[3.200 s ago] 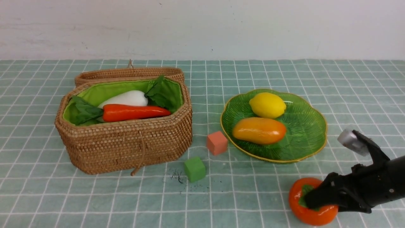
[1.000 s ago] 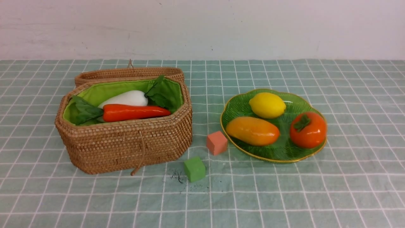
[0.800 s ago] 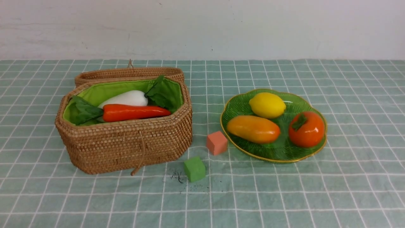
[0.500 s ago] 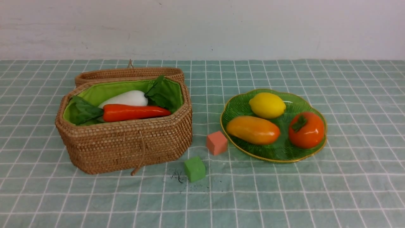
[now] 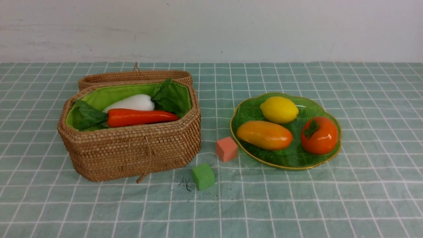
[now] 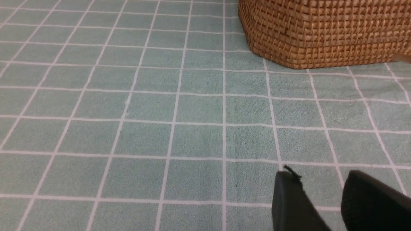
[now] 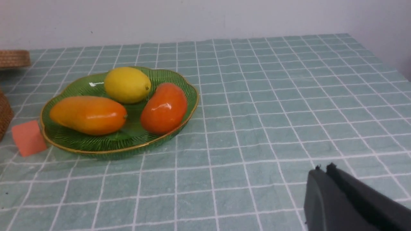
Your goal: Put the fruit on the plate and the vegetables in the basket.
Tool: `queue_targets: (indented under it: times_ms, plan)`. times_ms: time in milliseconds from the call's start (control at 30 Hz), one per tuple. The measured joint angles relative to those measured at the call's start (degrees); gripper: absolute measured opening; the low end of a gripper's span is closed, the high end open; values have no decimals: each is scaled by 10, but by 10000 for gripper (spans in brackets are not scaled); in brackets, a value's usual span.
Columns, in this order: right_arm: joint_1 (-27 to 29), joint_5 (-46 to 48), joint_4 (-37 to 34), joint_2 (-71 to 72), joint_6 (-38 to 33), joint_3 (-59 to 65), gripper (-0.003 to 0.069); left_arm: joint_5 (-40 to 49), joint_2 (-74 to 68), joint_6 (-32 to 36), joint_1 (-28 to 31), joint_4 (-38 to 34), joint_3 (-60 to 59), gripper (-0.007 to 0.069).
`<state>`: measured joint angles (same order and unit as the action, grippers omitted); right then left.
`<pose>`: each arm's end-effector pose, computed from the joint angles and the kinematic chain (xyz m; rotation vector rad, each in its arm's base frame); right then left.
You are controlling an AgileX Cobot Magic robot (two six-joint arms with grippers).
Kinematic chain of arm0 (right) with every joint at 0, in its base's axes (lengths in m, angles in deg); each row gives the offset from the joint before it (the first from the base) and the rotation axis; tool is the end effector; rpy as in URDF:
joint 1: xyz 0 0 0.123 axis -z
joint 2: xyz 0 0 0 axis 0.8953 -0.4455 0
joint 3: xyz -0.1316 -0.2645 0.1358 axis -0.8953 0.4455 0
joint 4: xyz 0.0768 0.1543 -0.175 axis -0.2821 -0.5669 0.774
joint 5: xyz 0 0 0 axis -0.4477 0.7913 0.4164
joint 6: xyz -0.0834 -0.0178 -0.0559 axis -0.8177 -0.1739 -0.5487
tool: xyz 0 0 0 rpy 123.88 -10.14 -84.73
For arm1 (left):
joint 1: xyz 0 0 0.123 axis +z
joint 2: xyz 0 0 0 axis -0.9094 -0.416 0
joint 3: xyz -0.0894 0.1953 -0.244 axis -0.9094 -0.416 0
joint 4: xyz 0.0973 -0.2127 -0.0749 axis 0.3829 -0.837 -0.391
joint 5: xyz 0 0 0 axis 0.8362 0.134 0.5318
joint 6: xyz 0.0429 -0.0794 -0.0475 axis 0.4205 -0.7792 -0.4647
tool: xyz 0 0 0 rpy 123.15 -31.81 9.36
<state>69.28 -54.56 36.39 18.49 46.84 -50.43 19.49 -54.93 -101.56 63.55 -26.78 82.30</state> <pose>0.0022 0.0039 0.2353 0.1050 1.7713 0.0016 0.0144 0.0059 0.1636 -0.0820 1.9292 -0.0100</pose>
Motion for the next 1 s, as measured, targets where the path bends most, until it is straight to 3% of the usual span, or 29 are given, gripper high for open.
queue_targets:
  times_ms: [167,400,1000]
  plan:
    - [-10,-38,-5,0,11,126,3,1,0,0,0,0,0,238]
    - [-55,-77,-8,0,11,134,6,0,0,0,0,1,0,238]
    - [-55,-78,-8,0,11,135,10,0,0,0,0,1,0,238]
